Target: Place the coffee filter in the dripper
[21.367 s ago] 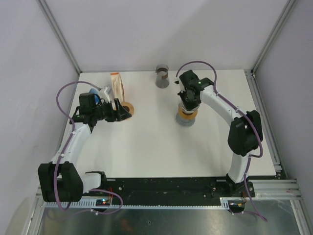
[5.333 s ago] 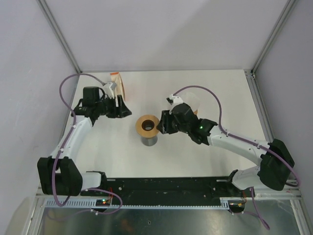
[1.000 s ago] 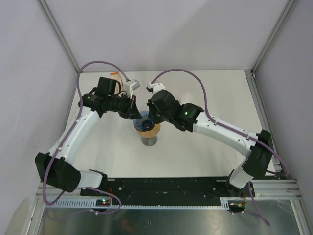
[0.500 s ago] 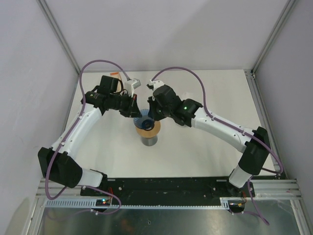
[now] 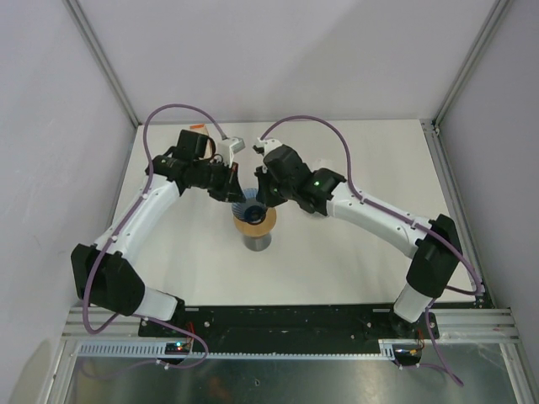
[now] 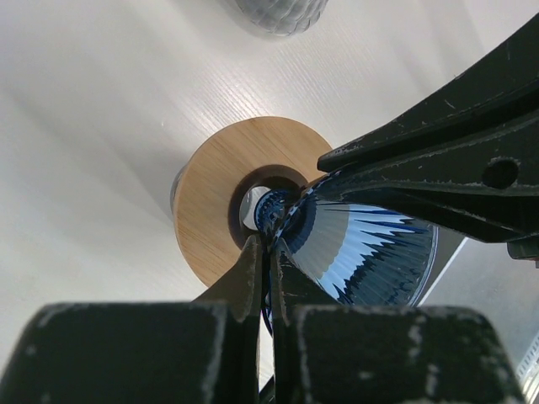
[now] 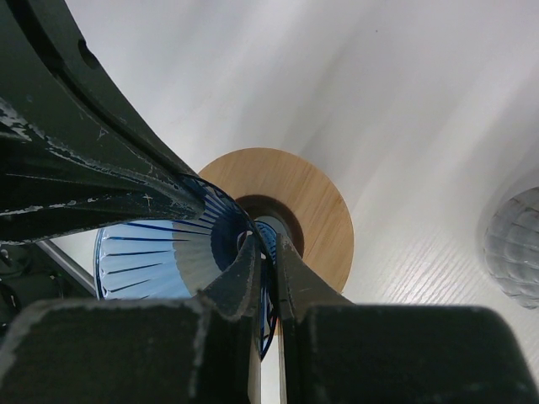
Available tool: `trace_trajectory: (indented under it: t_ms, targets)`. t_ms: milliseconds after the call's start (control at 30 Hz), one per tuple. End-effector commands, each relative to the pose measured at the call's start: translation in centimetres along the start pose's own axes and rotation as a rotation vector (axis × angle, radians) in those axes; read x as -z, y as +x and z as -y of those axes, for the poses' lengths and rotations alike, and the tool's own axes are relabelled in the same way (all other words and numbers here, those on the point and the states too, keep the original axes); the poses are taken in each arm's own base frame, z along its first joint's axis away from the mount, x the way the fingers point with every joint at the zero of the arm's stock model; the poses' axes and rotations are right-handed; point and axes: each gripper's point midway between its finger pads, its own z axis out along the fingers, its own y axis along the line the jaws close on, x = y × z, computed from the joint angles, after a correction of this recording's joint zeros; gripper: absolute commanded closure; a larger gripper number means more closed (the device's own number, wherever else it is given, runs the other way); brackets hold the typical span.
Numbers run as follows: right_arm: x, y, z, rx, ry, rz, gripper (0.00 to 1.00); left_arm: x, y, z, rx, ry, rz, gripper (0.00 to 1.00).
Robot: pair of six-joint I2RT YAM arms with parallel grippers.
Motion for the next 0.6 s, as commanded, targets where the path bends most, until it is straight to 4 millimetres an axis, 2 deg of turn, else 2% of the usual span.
trace_trajectory:
  t_ms: [0, 333, 567]
  targets:
    - [-1.7, 1.7, 3.2, 0.028, 0.109, -0.043, 1.00, 0.0, 0.3, 0.8, -0.005, 0.041, -0.003, 1.00]
    - [-3.3, 3.9, 3.8, 0.073, 0.105, -0.080, 1.00, -1.4, 2.4, -0.2, -0.007, 0.052, -0.065, 1.00]
    - [-3.8, 5.6, 5.0, 0.096, 0.144, -0.107, 1.00, -2.2, 3.9, -0.7, -0.029, 0.061, -0.097, 1.00]
